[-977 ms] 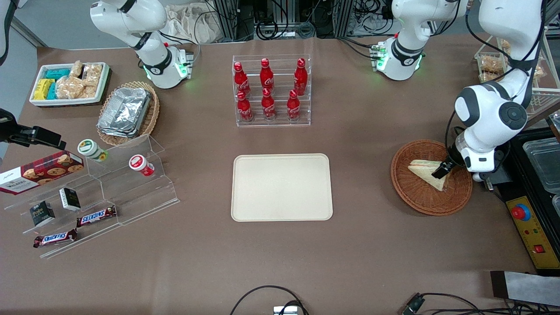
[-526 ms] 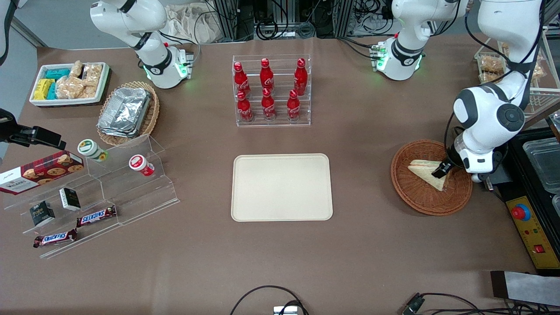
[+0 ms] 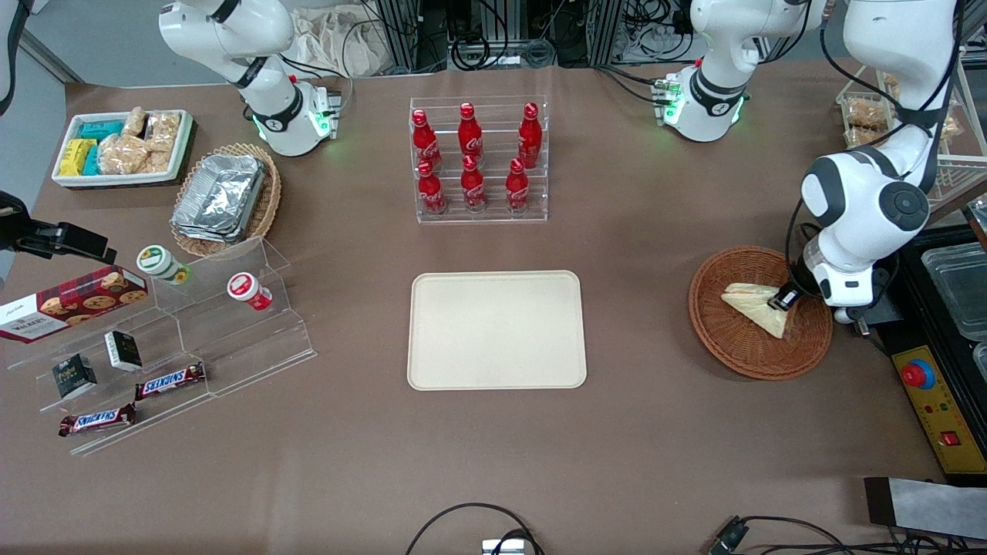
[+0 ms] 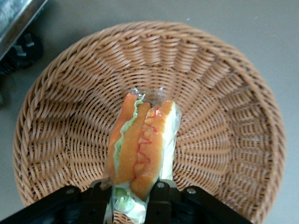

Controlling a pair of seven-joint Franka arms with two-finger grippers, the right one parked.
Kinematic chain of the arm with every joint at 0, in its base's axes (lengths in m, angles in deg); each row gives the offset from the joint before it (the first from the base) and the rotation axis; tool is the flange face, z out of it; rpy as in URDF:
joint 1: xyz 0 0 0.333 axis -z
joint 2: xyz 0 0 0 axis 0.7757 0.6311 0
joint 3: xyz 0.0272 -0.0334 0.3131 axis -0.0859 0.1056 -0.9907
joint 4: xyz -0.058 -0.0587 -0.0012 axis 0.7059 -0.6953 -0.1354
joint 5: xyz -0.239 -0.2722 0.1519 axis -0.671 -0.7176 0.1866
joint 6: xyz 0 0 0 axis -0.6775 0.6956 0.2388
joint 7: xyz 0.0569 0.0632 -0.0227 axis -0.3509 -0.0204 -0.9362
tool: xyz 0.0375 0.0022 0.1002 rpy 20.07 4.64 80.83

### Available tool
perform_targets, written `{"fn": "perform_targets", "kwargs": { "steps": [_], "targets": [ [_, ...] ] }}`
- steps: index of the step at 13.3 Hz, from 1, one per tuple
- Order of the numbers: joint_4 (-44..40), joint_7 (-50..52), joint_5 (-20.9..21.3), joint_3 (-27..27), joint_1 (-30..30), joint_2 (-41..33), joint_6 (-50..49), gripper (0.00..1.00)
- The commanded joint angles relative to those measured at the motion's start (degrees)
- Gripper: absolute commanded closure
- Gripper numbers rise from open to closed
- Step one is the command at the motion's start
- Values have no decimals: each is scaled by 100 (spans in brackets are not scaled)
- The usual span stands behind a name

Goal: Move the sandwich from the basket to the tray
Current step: 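Lift the sandwich with the left gripper and carry it toward the cream tray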

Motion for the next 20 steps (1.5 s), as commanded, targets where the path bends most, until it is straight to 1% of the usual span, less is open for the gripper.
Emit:
{"fn": "perform_targets", "kwargs": {
  "steps": [1,3,4,5,9,13,15,19,20],
  "targets": [
    [-612,-293,39,-10,33,-319,-1142,76],
    [-1368,-593,39,17,85,-373,-2154,75],
    [-1615,-681,56,52,120,-390,-2463,75],
    [-1696,-751,65,183,190,-486,-2562,75],
    [-1714,-1138,83,736,235,-680,-2563,74],
    [-1741,-1156,126,1413,235,-803,-2580,74],
    [-1767,-1157,363,1764,235,-882,-2589,74],
    [-1872,-1104,408,2441,235,-874,-2589,74],
    [-1872,-1086,564,2573,235,-865,-2589,74]
  ]
}}
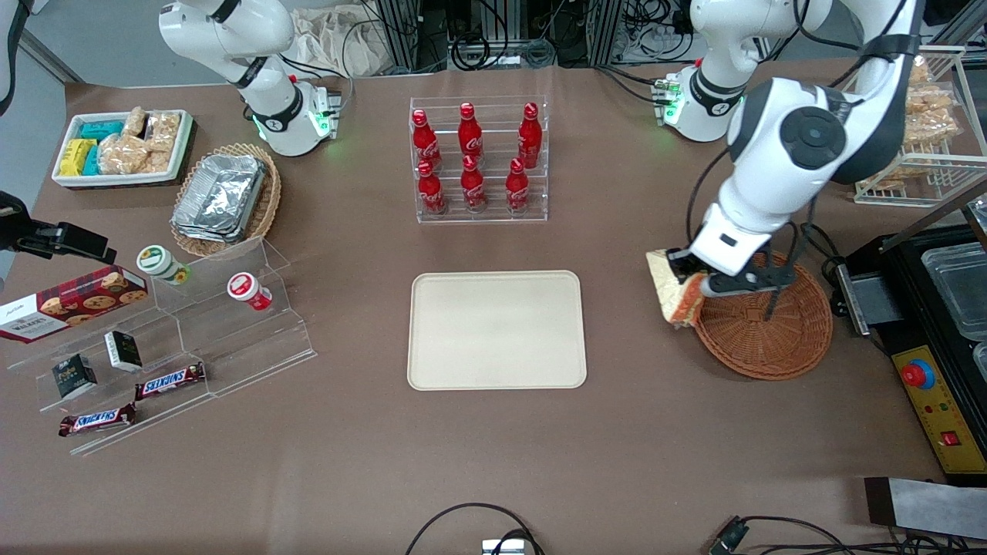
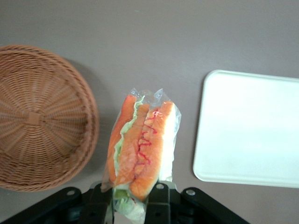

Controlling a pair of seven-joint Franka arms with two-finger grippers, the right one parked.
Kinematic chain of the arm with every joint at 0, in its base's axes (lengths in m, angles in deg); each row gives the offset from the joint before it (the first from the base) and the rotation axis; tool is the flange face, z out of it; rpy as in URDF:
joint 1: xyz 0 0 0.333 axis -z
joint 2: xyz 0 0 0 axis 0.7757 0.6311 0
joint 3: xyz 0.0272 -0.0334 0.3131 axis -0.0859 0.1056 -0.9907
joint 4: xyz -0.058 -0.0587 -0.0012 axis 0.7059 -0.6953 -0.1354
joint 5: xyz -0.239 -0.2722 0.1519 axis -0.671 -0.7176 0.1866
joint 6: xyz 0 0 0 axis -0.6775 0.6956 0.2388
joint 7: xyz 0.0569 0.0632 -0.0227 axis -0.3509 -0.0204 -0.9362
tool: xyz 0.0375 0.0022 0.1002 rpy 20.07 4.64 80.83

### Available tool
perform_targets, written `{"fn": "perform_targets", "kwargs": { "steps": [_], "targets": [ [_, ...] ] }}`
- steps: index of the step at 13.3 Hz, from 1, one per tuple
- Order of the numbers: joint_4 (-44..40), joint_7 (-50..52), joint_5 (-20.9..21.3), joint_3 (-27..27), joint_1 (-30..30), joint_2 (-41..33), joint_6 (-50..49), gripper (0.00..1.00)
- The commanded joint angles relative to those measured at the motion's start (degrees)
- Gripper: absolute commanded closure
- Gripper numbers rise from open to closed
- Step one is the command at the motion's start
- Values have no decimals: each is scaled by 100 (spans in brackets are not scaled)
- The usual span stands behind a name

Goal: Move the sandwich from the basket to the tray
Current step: 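Lift the sandwich with the left gripper and carry it toward the cream tray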

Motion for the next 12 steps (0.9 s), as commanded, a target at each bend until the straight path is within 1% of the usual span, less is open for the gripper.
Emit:
{"fn": "perform_targets", "kwargs": {
  "steps": [1,4,5,6,8,10,12],
  "targets": [
    [-88,53,357,369,-17,-19,-105,72],
    [-88,141,499,651,-17,95,-78,72],
    [-88,141,647,756,-17,165,-69,72],
    [-141,176,787,896,-17,261,-52,72],
    [-430,316,815,1099,-8,647,-52,72],
    [-624,378,833,1135,184,920,-52,71],
    [-782,763,1139,1144,343,1192,-43,71]
  ]
}}
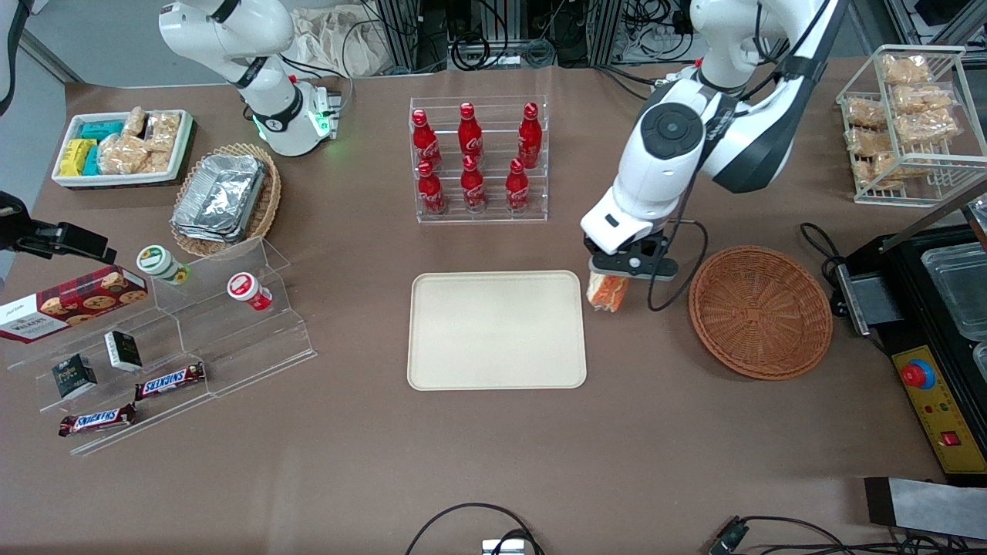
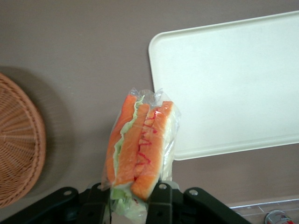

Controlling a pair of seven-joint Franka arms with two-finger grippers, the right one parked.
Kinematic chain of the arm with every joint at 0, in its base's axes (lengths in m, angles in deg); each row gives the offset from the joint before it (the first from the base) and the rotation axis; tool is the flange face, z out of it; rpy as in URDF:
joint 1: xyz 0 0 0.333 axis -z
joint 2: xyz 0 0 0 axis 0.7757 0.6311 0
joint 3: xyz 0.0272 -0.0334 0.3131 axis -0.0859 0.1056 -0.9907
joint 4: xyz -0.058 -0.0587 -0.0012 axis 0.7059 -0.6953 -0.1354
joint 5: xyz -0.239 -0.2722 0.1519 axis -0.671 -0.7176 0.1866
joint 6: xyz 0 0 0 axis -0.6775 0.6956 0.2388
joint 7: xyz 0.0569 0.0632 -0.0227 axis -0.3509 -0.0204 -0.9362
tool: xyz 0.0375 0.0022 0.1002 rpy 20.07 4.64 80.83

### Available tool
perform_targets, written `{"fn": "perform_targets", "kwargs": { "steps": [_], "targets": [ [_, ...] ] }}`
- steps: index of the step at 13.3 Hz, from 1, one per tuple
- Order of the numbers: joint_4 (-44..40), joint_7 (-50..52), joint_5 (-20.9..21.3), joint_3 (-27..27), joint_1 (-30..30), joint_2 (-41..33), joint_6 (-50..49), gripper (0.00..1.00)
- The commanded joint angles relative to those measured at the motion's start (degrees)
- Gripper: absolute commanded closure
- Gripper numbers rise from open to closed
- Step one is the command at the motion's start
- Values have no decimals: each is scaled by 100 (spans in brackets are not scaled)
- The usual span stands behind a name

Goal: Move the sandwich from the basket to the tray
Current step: 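Lift the sandwich with the left gripper and carry it toward the cream tray, then lower the sandwich onto the cream tray and open the left gripper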

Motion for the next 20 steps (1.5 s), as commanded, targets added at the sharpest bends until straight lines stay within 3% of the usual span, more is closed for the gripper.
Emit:
{"fn": "perform_targets", "kwargs": {
  "steps": [1,6,16,20],
  "targets": [
    [-489,617,528,13,290,571,-66,70],
    [-1017,1497,1320,13,660,1494,-48,70],
    [-1659,1709,1453,-5,985,2532,189,70],
    [-1738,2077,1935,-5,1038,2804,268,70]
  ]
}}
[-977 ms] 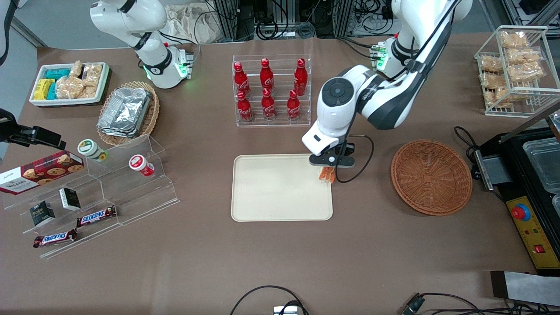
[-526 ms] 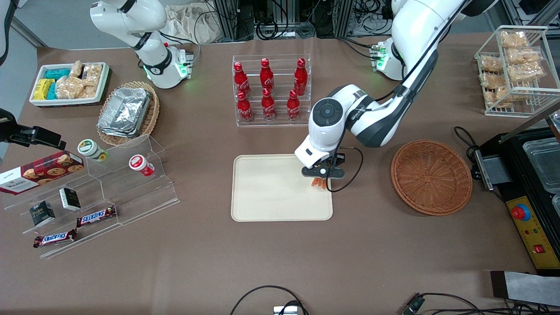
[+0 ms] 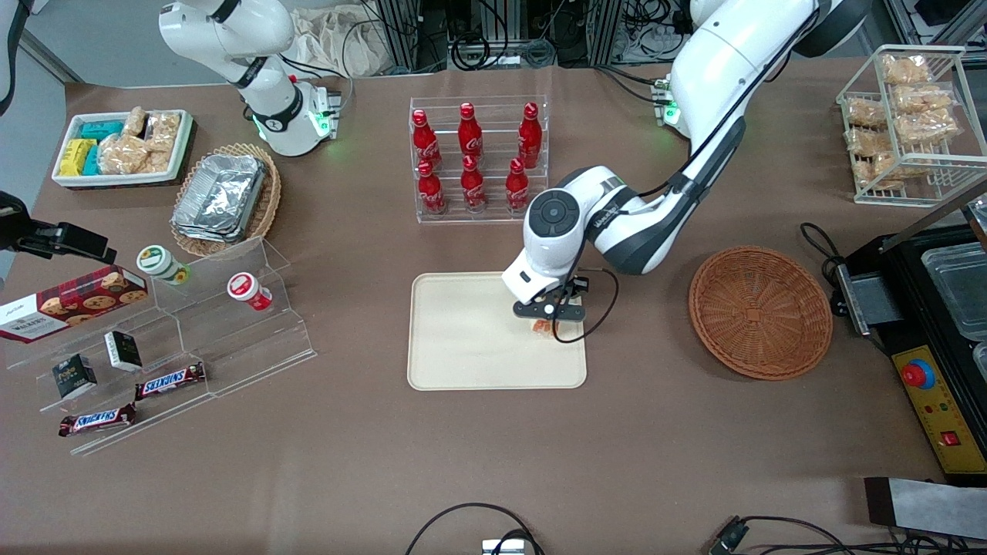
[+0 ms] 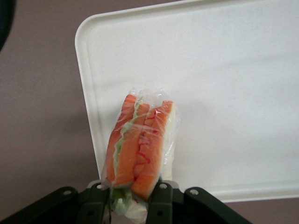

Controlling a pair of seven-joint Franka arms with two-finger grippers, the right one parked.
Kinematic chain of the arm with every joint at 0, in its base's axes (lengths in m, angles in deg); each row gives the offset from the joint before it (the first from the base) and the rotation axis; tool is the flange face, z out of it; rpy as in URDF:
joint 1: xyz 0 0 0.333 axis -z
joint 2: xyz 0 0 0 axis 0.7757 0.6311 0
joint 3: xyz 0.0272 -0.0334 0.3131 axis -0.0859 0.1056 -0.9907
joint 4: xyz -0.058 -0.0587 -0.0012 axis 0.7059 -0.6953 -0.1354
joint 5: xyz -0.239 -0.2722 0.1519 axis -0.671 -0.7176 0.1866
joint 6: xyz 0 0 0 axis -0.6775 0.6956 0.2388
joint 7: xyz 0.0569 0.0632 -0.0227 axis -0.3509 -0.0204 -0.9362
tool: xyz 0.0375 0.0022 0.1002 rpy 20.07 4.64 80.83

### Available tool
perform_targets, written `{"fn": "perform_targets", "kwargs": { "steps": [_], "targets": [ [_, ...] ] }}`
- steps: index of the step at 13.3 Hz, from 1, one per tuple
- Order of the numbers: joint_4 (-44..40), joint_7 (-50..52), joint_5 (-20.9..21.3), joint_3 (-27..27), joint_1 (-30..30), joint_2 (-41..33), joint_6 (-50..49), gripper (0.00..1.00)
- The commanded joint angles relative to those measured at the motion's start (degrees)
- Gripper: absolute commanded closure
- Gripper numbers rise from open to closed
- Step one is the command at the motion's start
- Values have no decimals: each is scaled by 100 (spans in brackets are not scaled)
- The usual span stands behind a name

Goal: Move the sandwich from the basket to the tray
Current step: 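Lower the sandwich onto the cream tray and open the left gripper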

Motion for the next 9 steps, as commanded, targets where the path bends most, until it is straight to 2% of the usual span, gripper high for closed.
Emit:
{"fn": "perform_targets", "kwargs": {
  "steps": [1,6,7,9],
  "targets": [
    [-222,286,331,-17,85,274,54,70],
    [-231,295,340,-35,138,432,98,70],
    [-231,295,340,-44,147,433,98,65],
    [-231,287,375,-44,156,450,98,43]
  ]
}}
